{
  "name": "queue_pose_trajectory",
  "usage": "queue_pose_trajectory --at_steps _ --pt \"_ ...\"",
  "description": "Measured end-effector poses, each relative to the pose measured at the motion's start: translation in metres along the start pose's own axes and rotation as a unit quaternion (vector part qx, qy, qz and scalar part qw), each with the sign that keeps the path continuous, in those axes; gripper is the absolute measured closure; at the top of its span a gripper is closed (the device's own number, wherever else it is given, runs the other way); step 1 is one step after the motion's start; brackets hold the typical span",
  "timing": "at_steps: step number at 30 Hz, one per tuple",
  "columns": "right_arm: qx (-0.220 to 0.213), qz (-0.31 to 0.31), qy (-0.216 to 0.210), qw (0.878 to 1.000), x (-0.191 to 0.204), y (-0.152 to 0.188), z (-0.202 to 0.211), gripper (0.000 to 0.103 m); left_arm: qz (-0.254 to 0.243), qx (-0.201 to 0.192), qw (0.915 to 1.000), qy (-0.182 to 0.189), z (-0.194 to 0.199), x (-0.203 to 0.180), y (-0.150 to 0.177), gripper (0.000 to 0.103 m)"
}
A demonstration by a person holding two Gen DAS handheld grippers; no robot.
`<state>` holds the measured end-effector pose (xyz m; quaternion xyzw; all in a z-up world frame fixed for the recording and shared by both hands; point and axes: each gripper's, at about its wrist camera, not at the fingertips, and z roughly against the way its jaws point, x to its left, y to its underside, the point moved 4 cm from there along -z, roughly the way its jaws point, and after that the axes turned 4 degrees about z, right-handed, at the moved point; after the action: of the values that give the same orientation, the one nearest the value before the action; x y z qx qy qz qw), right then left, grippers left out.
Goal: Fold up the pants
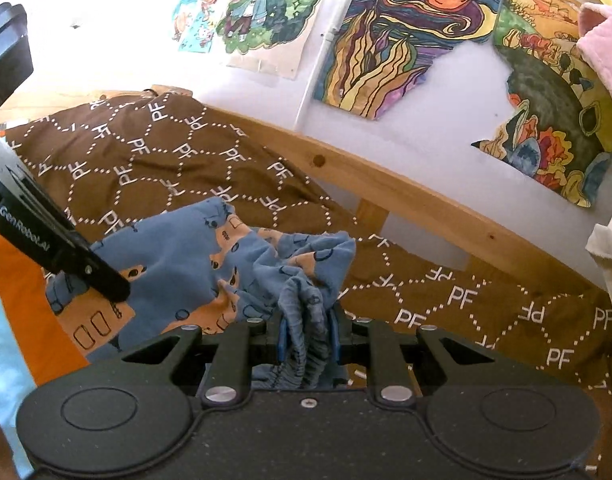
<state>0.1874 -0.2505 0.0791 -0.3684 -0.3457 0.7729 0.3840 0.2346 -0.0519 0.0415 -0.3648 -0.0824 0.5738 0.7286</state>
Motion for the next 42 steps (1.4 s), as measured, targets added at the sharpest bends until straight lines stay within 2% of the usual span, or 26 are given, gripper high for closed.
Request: queue_pose_trajectory --at_steps 5,10,34,42 --pt "-0.001 -0.005 0.005 1.0 -0.007 -0.003 -0.013 0.082 0.013 0.001 0.9999 0.001 -0.009 0.001 -0.009 0.087" --pt "0.003 -0.051 0.0 0.999 -0.016 -0.002 -0.022 0.082 0.021 -0.002 0.9998 0.0 -0.015 0.002 -0.012 0.087" --pt "0.031 -0.094 0.006 0.995 -0.031 0.02 -0.061 0.082 0.035 0.013 0.9993 -0.007 -0.042 0.013 -0.018 0.087" --pt "0.052 -0.097 0.023 0.994 -0.035 0.033 -0.073 0.072 0.062 0.03 0.9976 -0.004 -0.047 0.022 -0.02 0.085"
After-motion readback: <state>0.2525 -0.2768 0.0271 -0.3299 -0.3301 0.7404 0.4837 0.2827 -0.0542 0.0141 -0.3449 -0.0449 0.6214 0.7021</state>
